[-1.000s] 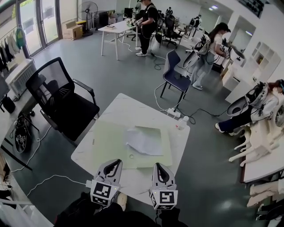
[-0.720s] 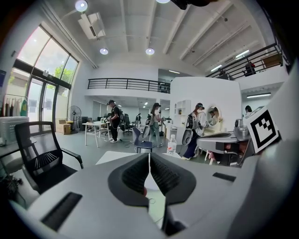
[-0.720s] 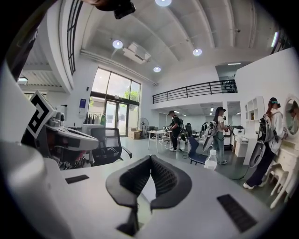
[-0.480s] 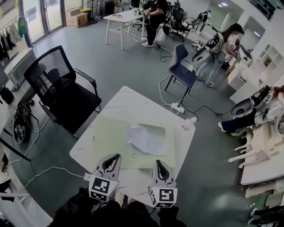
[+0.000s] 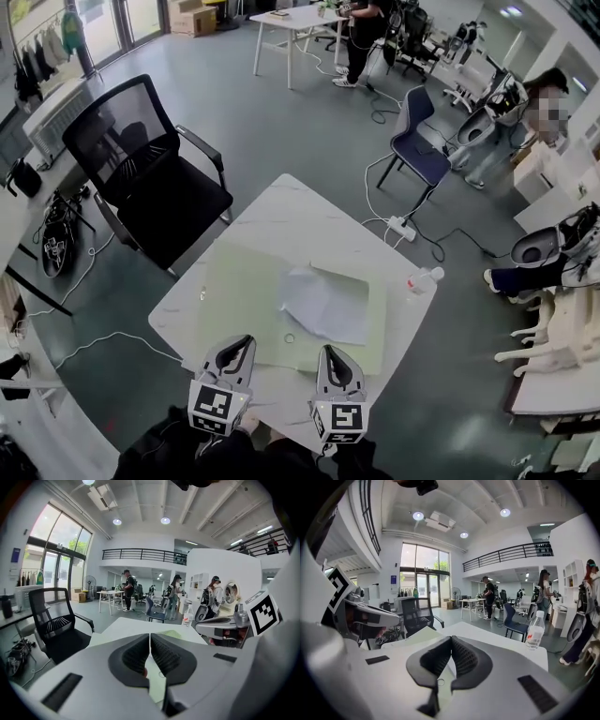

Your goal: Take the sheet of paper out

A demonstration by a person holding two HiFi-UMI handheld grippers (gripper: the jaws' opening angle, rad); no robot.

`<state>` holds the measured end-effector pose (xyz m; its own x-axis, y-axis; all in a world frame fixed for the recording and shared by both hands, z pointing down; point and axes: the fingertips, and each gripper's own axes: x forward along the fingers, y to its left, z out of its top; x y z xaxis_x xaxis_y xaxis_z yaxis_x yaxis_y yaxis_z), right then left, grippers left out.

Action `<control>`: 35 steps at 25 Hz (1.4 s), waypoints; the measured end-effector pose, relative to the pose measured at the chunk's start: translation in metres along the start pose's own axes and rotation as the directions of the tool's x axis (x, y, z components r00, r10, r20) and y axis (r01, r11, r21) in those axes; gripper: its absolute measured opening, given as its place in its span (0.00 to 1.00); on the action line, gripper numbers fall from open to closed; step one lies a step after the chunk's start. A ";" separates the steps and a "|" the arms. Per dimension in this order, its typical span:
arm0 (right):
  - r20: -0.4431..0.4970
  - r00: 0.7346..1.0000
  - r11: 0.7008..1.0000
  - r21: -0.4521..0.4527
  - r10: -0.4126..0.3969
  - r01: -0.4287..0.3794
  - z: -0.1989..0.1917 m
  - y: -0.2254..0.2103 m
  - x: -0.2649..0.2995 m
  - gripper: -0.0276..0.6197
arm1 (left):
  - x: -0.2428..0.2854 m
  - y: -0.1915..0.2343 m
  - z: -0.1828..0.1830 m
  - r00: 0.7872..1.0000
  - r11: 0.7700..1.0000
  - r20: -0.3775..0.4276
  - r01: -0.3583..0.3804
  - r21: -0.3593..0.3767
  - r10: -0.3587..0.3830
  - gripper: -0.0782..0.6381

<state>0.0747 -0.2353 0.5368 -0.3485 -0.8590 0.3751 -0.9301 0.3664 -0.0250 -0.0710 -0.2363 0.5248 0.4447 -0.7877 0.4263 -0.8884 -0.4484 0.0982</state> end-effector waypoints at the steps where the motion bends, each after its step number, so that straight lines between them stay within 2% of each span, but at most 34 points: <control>1: -0.011 1.000 1.000 0.001 0.012 -0.012 -0.005 0.000 0.007 0.07 | 0.004 0.002 -0.005 1.000 1.000 -0.009 -0.008 -0.007 0.008 0.15; 8: -0.093 0.993 0.997 0.012 0.075 -0.074 -0.043 -0.005 0.053 0.07 | 0.035 0.022 -0.042 0.995 0.997 -0.080 -0.058 -0.052 0.053 0.15; 16: -0.209 0.971 0.991 -0.038 0.119 -0.130 -0.081 -0.008 0.104 0.07 | 0.067 0.041 -0.064 0.988 0.991 -0.128 -0.096 -0.093 0.084 0.15; 18: -0.239 0.961 0.987 -0.038 0.140 -0.154 -0.088 -0.006 0.115 0.29 | 0.072 0.044 -0.067 0.987 0.990 -0.133 -0.099 -0.100 0.085 0.15; 22: -0.287 0.948 0.984 -0.061 0.142 -0.166 -0.096 -0.008 0.135 0.36 | 0.079 0.051 -0.073 0.985 0.987 -0.147 -0.110 -0.114 0.093 0.15; 26: -0.361 0.918 0.980 -0.048 0.163 -0.193 -0.117 -0.007 0.151 0.48 | 0.084 0.056 -0.079 0.982 0.985 -0.161 -0.123 -0.122 0.102 0.15; 30: -0.433 0.884 0.976 -0.046 0.174 -0.214 -0.135 -0.006 0.165 0.55 | 0.086 0.062 -0.083 0.979 0.980 -0.170 -0.138 -0.140 0.113 0.15; 35: -0.536 0.819 0.972 0.008 0.202 -0.235 -0.154 -0.005 0.179 0.56 | 0.089 0.066 -0.091 0.975 0.977 -0.189 -0.150 -0.149 0.120 0.15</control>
<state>0.0351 -0.3354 0.7467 -0.4116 -0.4378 0.7993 -0.8233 0.5547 -0.1202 -0.1007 -0.2975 0.6514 0.3050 -0.7418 0.5973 -0.9519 -0.2573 0.1664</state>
